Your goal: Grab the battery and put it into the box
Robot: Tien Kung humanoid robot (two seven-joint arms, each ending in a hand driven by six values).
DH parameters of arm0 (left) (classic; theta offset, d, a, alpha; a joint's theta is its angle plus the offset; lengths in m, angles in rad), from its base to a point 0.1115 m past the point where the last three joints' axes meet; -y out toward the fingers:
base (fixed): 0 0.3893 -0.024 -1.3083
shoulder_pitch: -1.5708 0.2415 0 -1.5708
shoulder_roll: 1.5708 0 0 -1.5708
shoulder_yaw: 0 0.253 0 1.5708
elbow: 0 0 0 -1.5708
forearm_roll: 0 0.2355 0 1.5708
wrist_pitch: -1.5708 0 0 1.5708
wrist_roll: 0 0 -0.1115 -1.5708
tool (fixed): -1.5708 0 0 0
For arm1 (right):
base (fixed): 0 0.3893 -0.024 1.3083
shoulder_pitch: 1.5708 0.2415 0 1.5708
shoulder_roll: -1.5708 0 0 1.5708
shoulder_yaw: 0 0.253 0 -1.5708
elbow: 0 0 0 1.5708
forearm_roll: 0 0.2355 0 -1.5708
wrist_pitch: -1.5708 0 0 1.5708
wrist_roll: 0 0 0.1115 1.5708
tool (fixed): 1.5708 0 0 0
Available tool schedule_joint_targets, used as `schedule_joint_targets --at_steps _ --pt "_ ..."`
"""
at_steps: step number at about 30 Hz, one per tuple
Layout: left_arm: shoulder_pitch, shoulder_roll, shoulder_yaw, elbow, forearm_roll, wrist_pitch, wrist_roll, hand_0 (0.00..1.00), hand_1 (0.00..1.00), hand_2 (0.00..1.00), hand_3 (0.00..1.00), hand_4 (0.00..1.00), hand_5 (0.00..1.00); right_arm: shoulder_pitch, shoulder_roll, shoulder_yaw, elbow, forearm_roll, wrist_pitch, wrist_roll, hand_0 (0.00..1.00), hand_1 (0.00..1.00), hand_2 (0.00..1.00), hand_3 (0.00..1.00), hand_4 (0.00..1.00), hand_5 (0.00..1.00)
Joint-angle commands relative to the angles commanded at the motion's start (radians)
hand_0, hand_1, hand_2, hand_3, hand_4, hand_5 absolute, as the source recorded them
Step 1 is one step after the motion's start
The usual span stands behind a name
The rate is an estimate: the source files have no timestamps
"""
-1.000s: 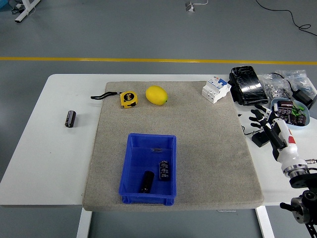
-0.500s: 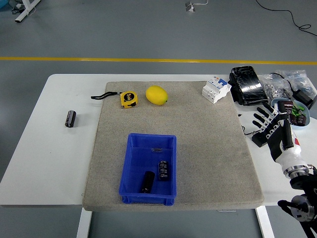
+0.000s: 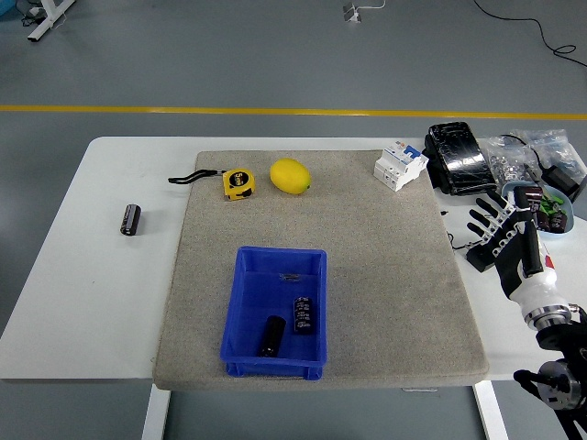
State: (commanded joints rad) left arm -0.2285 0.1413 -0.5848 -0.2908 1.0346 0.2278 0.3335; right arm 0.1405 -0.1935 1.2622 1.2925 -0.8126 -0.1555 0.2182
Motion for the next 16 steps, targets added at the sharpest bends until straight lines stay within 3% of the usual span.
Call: schedule_joint_targets --at_steps 1,6,7,16 --pt "-0.001 0.0 0.001 0.0 0.0 0.0 0.0 0.61 0.56 0.628 0.615 0.618 0.666 0.0 0.0 0.0 0.0 -0.001 -0.001 0.003 0.908 0.87 0.889 0.916 0.998 0.99" --pt "-0.002 0.001 0.001 -0.001 0.001 -0.002 0.0 0.61 0.56 0.628 0.615 0.618 0.666 -0.001 0.0 0.005 -0.004 -0.013 0.003 0.013 0.908 0.87 0.889 0.916 0.998 0.99" --pt "-0.002 0.001 0.001 -0.001 0.0 -0.002 0.0 0.609 0.559 0.628 0.616 0.617 0.665 -0.001 0.0 0.006 -0.004 -0.017 0.005 0.013 0.964 0.898 0.918 0.941 0.998 0.998" --pt "-0.002 0.002 0.001 -0.002 0.003 -0.005 0.0 0.611 0.559 0.627 0.616 0.617 0.666 0.0 0.002 0.004 -0.009 -0.048 0.027 0.008 0.998 0.914 0.932 0.958 0.998 0.998"
